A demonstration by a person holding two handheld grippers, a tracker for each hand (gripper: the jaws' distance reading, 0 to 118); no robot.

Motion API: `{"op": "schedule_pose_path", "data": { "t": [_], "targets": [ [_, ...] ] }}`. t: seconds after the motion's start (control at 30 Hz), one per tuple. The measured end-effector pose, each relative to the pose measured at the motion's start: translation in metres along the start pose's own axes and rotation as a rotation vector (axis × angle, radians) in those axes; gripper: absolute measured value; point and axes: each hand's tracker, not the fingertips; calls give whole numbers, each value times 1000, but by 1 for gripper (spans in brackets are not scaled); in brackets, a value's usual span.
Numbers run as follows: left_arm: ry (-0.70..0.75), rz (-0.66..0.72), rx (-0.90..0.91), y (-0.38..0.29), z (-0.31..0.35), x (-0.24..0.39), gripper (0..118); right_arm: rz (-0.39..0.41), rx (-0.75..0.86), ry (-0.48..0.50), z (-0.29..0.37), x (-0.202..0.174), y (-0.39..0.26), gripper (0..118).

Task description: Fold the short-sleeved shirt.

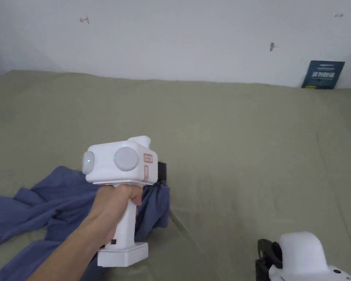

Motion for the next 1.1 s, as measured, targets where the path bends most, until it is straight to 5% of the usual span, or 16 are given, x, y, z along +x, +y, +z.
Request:
{"op": "schedule_pose_path", "data": {
  "t": [0.2, 0.33, 0.47, 0.63, 0.67, 0.7, 0.73, 0.77, 0.93, 1.1],
  "targets": [
    [-190, -175, -107, 15, -87, 149, 7, -90, -44, -101, -10, 58, -7, 0],
    [-311, -173, -202, 4, -133, 214, 7, -133, -65, -142, -21, 85, -14, 0],
    [-133, -286, -283, -25, -172, 236, 7, -161, -87, -159, -27, 98, -22, 0],
    [-84, -316, -304, -40, -181, 227, 7, -179, -112, -150, -37, 99, -30, 0],
    [-101, -322, -293, -39, -175, 225, 14, -182, -117, -148, -38, 98, -30, 0],
    [-132, -319, -285, -38, -172, 223, 42, -186, -117, -142, -37, 96, -30, 0],
    [-130, -311, -282, -35, -167, 220, 89, -189, -117, -139, -36, 94, -30, 0],
    [-147, -287, -282, -34, -162, 218, 118, -189, -115, -137, -34, 91, -30, 0],
    [-117, -292, -181, -22, -81, 177, 113, -181, -107, -108, -21, 76, -28, 0],
    [-9, -261, -90, -44, 20, 67, 113, -177, -72, -45, -9, 51, -26, 0]
  ]
}}
